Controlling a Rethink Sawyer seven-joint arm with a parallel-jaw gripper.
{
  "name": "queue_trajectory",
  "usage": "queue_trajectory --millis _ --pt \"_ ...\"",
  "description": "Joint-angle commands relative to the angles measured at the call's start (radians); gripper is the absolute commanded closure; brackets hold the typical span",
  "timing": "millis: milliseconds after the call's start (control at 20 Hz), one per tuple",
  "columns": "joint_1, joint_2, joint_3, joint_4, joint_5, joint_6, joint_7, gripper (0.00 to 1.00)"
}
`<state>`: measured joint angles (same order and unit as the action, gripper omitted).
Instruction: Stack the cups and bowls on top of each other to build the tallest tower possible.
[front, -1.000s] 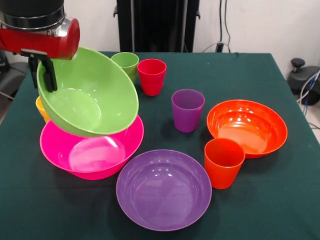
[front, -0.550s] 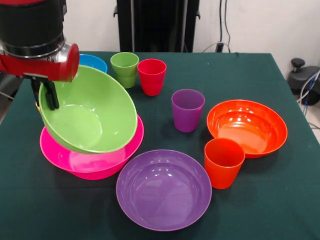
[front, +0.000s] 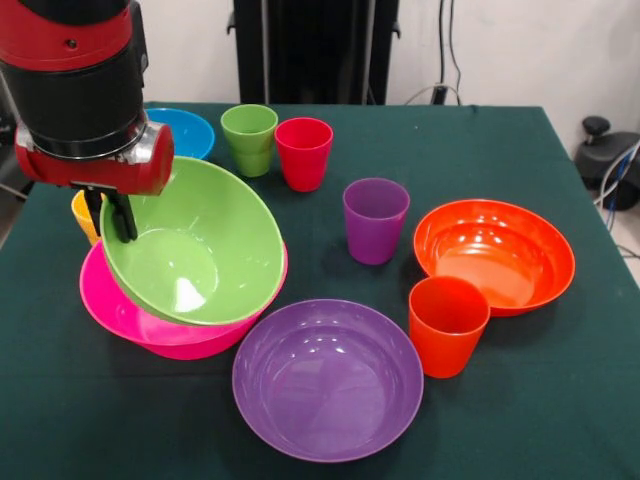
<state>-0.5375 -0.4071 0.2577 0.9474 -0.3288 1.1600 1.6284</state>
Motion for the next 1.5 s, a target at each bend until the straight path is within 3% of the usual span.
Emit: queue_trajectory --millis 50,850,900,1500 --pt "0.037 -0.027 0.014 0.035 -0.001 -0.043 0.038 1.0" --pt "0.033 -0.015 0.018 0.047 -0.001 -0.075 0.026 1.0" --pt "0.031 -0.013 0.019 0.045 0.0 -0.074 0.023 0.0" --pt "0.029 -0.008 0.018 0.029 -0.005 -0.048 0.004 0.0"
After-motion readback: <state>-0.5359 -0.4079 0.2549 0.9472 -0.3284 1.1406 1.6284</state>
